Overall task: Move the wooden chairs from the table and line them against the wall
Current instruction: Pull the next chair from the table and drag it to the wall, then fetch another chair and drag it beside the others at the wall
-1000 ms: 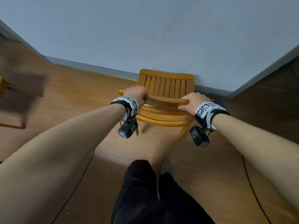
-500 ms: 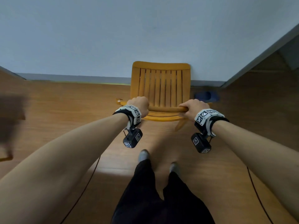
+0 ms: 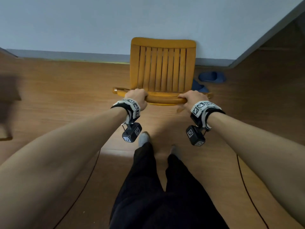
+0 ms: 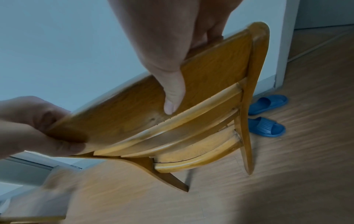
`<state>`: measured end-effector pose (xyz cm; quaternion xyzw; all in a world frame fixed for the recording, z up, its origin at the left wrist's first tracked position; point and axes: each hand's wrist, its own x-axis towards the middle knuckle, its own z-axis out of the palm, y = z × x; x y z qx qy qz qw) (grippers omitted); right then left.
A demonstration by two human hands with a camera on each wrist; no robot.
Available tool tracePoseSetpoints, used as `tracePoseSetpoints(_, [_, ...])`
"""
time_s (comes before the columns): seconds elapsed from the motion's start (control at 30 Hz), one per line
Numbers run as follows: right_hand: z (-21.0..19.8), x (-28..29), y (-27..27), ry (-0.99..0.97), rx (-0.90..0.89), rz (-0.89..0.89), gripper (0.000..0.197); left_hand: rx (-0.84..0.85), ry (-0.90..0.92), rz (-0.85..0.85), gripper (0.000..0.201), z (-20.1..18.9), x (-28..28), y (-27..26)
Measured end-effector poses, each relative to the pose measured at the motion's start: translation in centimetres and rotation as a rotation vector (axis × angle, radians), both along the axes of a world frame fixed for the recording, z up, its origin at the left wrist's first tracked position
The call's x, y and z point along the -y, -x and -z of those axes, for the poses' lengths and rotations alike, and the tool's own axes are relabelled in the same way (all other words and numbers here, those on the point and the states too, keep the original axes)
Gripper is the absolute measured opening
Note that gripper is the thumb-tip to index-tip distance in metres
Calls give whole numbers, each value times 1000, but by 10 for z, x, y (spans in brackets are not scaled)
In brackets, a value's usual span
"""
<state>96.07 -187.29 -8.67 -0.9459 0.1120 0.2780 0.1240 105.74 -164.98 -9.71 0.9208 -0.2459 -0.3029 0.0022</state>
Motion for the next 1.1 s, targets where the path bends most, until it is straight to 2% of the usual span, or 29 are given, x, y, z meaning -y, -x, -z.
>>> tracePoseSetpoints(0.1, [-8,-4,2,-27,-25,7,10,-52,38,-65,22,-8,-1,3])
tracePoseSetpoints(0.23, [-39,-14,-1,-75,-40,6,34,-92,158,-266,49,-40,-13,10])
tracePoseSetpoints(0.33, [-73,-36,-21,-130,39,-23,42,-47,222,-379,54,-74,-38,14])
tracePoseSetpoints(0.53, [-143,-116,-87,-178,141,-147,43,43,245,-606,56,-139,-127,1])
tracePoseSetpoints(0.67, [-177,-199,-139,-163,174,-288,41,136,247,-737,56,-180,-212,-15])
tracePoseSetpoints(0.87, [-212,-366,-201,-196,225,-476,42,262,230,-985,56,-218,-373,-30])
tracePoseSetpoints(1.1, [-243,-549,-239,-276,250,-704,46,350,166,-1220,55,-251,-536,-9])
